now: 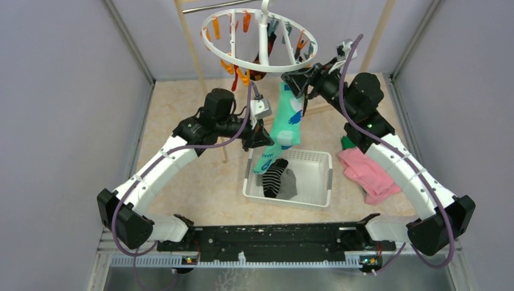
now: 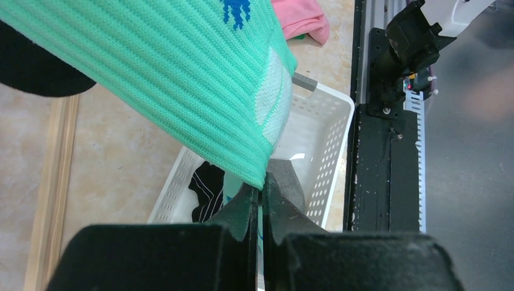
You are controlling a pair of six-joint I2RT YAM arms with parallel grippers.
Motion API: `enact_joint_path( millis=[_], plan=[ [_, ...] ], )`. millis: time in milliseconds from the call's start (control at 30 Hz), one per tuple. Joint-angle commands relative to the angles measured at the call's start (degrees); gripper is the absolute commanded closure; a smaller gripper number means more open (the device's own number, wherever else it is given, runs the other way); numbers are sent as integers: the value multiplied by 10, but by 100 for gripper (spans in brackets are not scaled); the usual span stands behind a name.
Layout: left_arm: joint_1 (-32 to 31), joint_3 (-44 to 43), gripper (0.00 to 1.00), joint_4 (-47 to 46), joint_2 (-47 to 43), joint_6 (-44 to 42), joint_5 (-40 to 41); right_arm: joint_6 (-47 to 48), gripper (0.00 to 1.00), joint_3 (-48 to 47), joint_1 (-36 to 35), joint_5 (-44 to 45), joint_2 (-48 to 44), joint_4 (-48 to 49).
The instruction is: Remove the socks clipped to the hanger
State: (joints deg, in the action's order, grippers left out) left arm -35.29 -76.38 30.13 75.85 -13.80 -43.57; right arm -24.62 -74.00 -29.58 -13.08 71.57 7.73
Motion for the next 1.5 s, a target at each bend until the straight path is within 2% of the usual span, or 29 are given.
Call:
enact_joint_path(
  millis=[0, 133, 233, 500, 667, 833, 1067, 1100, 1167, 1200, 1233, 1400, 1467],
  plan=[
    [-1, 4, 100, -21, -21, 0, -2, -3, 34, -31, -3, 7, 4, 61],
    [-1, 4, 100, -22, -20, 2, 0, -7, 48, -35, -3, 0, 13, 68],
    [0, 4, 100, -23, -19, 2, 2, -9, 65, -41, -2, -9, 20, 64],
    [0, 11, 100, -23, -22, 0, 8, -15, 100, -41, -3, -13, 19, 62],
    [0, 50, 100, -29, -32, -4, 18, -19, 100, -38, -3, -12, 7, 59],
    [-1, 124, 100, -46, -43, -30, 42, -28, 100, -46, -3, -26, 10, 51],
    [-1, 120, 99, -50, -27, -46, 47, -47, 98, -42, -3, -44, 10, 50],
    [-1, 116, 82, -49, -24, -51, 53, -50, 98, -38, -3, -45, 6, 53],
    [0, 111, 27, -52, -20, -61, 79, -55, 98, -29, -3, -46, 0, 57],
    [-1, 108, 5, -56, -20, -63, 96, -58, 98, -28, -3, -49, 0, 57],
    [-1, 107, 2, -62, -23, -65, 113, -62, 98, -28, -3, -52, 0, 56],
    [0, 66, 1, -53, -15, -73, 131, -92, 96, -47, -10, -95, 17, 57],
    [-1, 49, 1, -47, -9, -57, 125, -87, 88, -67, -19, -113, 26, 27]
  ],
)
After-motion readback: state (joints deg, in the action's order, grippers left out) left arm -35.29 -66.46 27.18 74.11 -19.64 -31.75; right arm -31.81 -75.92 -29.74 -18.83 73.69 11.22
